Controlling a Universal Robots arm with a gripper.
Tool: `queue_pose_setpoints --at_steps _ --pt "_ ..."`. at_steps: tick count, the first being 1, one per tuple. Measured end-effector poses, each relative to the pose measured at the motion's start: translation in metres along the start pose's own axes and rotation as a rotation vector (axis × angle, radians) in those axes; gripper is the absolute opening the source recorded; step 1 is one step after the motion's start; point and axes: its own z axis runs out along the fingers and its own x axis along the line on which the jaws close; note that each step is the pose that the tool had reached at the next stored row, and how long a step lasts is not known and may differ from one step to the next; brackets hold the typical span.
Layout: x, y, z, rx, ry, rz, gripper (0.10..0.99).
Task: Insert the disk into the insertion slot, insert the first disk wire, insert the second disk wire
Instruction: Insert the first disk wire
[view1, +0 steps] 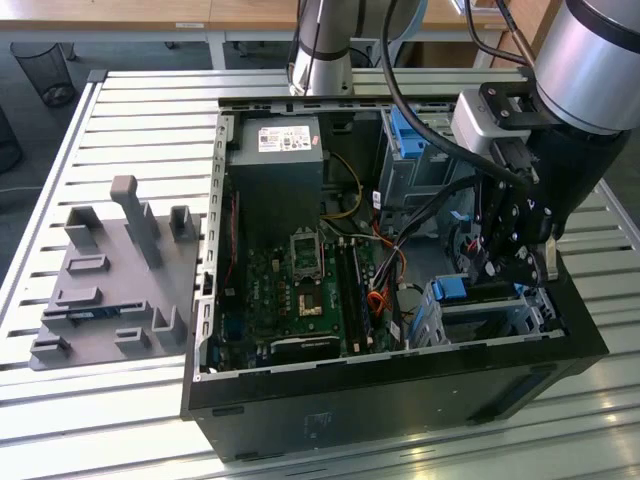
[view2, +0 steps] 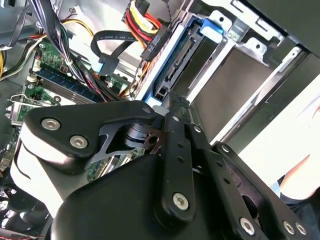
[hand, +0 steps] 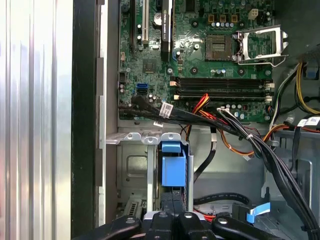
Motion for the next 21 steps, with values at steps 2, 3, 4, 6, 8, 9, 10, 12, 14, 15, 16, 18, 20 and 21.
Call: queue_pose_setpoints --at_steps 2,3,4,6,8,9,10,12,14,15,16,18,20,21 --pt "0.0 0.0 -0.0013 0.0 0.0002 0.0 0.106" --pt "-0.0001 0.0 -0.0026 0.0 0.0001 0.0 0.106" --pt "-0.0002 -0.0001 -0.0038 0.0 0.0001 0.001 0.106" --pt "-0.0006 -0.0001 -0.006 0.0 0.0 0.002 0.106" --pt "-0.0011 -0.0002 -0.0086 0.0 0.0 0.002 0.106" --pt "-0.0013 -0.0003 -0.0101 0.0 0.0001 0.003 0.106" --pt "-0.0015 -0.0004 -0.0117 0.0 0.0 0.003 0.106" --pt "-0.0018 -0.0007 -0.0146 0.0 -0.0002 0.003 0.106" --pt "-0.0032 -0.0015 -0.0153 0.0 -0.0007 0.003 0.106" --pt "-0.0043 -0.0025 -0.0154 0.0 -0.0006 0.004 0.106" --pt "-0.0052 -0.004 -0.0155 0.0 -0.0006 0.004 0.106" --pt "-0.0069 -0.0079 -0.0155 0.0 -0.0014 0.004 0.106" --pt "-0.0083 -0.0122 -0.0154 0.0 -0.0022 0.004 0.106" --pt "-0.009 -0.0141 -0.0154 0.0 -0.0026 0.004 0.106"
